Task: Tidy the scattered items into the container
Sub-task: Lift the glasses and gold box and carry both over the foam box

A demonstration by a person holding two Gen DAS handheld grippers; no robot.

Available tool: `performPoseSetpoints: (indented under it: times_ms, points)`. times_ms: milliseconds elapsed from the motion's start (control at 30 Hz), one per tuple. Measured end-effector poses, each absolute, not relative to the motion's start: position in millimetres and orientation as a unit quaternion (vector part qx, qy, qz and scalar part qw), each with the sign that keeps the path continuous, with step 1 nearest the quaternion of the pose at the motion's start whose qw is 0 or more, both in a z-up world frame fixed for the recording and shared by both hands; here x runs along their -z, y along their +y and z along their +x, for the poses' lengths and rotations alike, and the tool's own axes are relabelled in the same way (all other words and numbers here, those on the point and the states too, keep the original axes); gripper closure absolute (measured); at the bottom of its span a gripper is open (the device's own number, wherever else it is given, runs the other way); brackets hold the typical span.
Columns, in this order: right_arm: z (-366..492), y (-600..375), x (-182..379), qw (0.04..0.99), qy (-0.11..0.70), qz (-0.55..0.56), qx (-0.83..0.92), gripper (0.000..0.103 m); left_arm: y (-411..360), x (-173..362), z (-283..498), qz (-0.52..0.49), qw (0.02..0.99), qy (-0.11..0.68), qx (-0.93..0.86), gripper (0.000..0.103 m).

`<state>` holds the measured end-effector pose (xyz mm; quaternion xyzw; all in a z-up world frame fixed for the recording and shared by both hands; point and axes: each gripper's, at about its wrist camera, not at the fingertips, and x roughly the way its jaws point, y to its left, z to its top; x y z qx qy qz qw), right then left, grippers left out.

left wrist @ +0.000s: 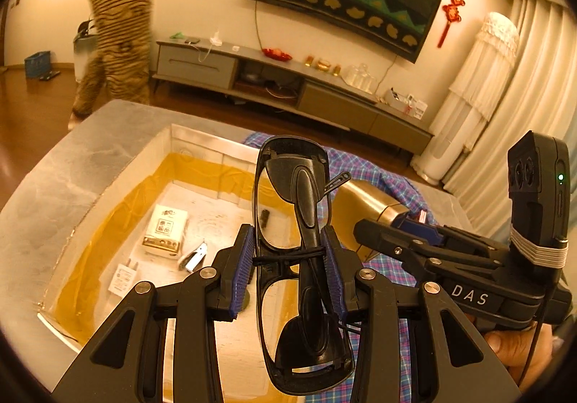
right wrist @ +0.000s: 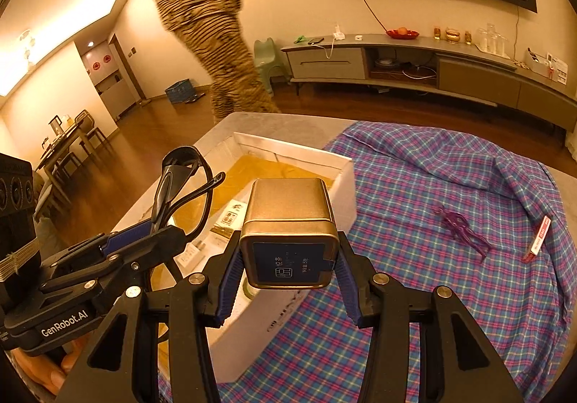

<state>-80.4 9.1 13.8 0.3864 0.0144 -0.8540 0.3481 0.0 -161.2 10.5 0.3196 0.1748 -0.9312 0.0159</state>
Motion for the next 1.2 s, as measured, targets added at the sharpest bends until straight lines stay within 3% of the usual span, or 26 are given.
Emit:
performPoseSetpoints:
  times_ms: [1200]
  points:
    - [-75, -55, 11, 0.365, 0.057, 0.389, 0.844, 0.054, -218, 32, -6, 0.354, 0.049, 0.205, 0.911, 0.064]
